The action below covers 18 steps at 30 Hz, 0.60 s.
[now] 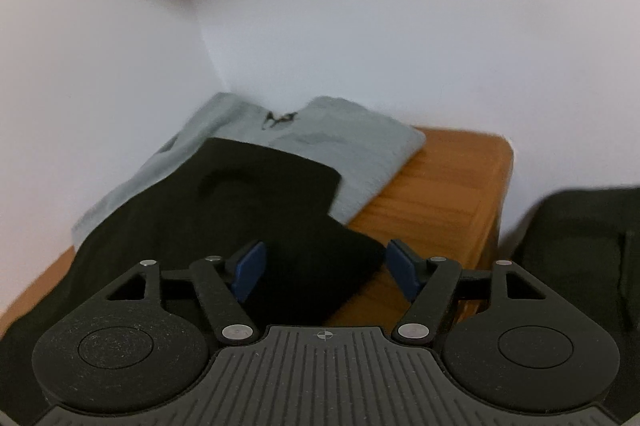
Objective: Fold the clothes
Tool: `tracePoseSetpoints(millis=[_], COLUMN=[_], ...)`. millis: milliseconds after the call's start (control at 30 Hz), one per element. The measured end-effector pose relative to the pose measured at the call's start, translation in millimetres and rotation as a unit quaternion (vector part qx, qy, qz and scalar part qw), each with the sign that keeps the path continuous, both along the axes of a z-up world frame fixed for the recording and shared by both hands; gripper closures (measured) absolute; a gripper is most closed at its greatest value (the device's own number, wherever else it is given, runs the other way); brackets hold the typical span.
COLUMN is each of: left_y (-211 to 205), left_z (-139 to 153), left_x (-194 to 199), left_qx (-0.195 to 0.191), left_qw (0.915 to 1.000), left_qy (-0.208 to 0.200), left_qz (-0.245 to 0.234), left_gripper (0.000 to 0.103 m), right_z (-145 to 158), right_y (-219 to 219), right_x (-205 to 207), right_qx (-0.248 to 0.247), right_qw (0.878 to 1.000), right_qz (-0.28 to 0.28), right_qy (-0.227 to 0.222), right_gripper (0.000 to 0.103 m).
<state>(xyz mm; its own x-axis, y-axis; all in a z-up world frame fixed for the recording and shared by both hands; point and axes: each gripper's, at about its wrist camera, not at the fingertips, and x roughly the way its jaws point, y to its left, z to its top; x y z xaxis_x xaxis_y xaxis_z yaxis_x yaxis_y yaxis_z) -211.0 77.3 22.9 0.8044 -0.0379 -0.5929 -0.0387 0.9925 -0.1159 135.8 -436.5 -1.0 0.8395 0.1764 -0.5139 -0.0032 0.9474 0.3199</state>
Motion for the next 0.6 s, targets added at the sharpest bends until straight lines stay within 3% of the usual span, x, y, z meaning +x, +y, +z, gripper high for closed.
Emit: tracePoseSetpoints(millis=[133, 267, 400, 533, 600], left_y=[-8.6, -6.2, -4.3, 11.7, 20.1], left_z=[-1.2, -1.2, 1.1, 22.8, 38.4], left_x=[1.6, 1.3, -2.7, -28.0, -48.0], left_qx=[0.027, 0.020, 0.015, -0.033, -0.017], left_qw=[0.9996, 0.9998, 0.9999, 0.9989, 0.9986], left_qy=[0.005, 0.004, -0.006, -0.029, -0.045], left_qz=[-0.001, -0.001, 0.003, 0.017, 0.022], left_gripper=[0.041, 0.041, 0.041, 0.040, 0.036], right_z=[-2.4, -2.7, -1.6, 3.3, 7.5], right_y=[-6.3, -3.8, 4.9, 17.4, 33.4], right_x=[4.0, 6.2, 4.3, -8.6, -23.8], right_qx=[0.036, 0.056, 0.024, -0.025, -0.030], right_qw=[0.999, 0.998, 1.000, 1.000, 0.998], right_qz=[-0.009, -0.003, 0.003, -0.008, 0.031], right_qy=[0.010, 0.016, 0.010, -0.010, -0.035], right_gripper=[0.035, 0.035, 0.035, 0.035, 0.034])
